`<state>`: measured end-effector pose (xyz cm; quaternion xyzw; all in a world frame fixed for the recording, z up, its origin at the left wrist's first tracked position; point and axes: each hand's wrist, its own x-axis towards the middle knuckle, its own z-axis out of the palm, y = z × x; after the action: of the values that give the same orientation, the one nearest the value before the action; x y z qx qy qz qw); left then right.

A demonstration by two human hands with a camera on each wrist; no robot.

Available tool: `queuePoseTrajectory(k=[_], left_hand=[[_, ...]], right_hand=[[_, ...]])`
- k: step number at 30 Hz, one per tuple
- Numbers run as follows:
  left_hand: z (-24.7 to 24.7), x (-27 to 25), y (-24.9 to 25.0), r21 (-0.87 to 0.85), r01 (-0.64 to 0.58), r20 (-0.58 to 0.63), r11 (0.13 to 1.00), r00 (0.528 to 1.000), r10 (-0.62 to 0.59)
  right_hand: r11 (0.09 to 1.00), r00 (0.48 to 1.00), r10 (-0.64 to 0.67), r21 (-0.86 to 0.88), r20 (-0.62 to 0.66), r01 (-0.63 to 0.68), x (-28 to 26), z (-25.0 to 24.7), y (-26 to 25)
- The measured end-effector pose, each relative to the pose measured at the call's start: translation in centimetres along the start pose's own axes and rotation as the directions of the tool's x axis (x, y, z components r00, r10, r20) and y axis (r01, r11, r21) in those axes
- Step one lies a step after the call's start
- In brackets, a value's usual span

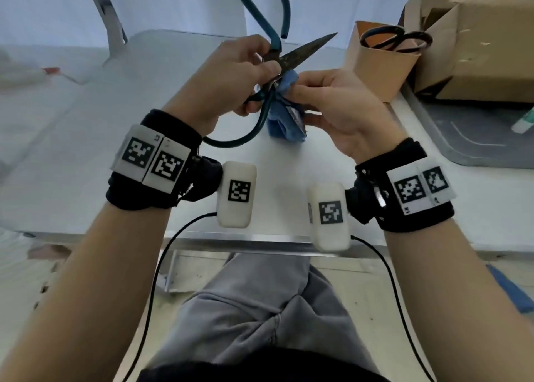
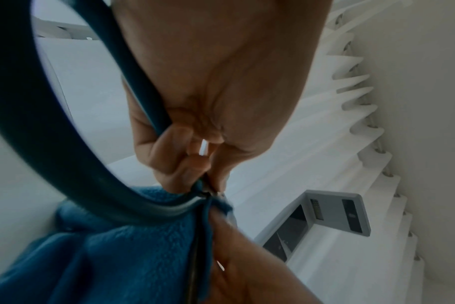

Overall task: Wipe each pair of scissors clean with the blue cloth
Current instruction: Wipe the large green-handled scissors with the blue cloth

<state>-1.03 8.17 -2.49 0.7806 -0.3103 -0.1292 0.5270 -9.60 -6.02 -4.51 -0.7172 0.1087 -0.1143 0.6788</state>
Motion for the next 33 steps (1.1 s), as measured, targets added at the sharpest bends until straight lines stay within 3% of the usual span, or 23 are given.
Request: queuePoseTrajectory(k=[4,9,13,16,19,23,28,33], left_hand=[[0.2,-0.6,-0.5,-0.003,0.001,-0.058,1.000,0.998,-0.001],[-0.2,-1.3,-1.5,-0.050,0.033,-0.064,0.998,0.997,-0.037],[-0.1,-1.0,-1.7,-0.051,0.037,-0.079,0.998,0.996,-0.041],[-0.6,-0.8,-1.7,-0.094,0.035,-0.131,0.995,0.990,-0.048],[0.0,-1.1,-2.0,-0.082,0.044,-0.085,0.996,0.995,-0.051],[-0.3,-0.9,-1.9,-0.101,0.046,-0.113,0.994,0.992,-0.058],[0.3,-1.3,-2.1,-0.106,0.052,-0.085,0.993,0.995,-0.061],[-0.4,-1.0,-2.0,-0.116,0.031,-0.173,0.993,0.984,-0.051]], right_hand=[[0.999,0.998,0.002,0.045,-0.063,0.001,-0.4,1.2,1.0],[0.998,0.999,0.022,-0.058,-0.035,-0.024,-0.6,1.0,0.9],[0.999,0.998,0.030,0.011,-0.059,-0.030,-0.6,1.6,0.9],[0.998,0.999,0.025,-0.065,-0.032,-0.027,-0.1,1.3,1.0],[0.990,0.999,0.033,-0.139,-0.040,-0.038,0.2,1.0,0.9],[0.998,0.999,0.039,-0.045,0.007,-0.039,-0.1,1.1,0.8],[0.993,0.998,0.056,-0.107,-0.005,-0.057,0.1,0.6,0.8],[0.996,0.996,0.067,-0.061,0.053,-0.064,-0.1,0.5,1.1]])
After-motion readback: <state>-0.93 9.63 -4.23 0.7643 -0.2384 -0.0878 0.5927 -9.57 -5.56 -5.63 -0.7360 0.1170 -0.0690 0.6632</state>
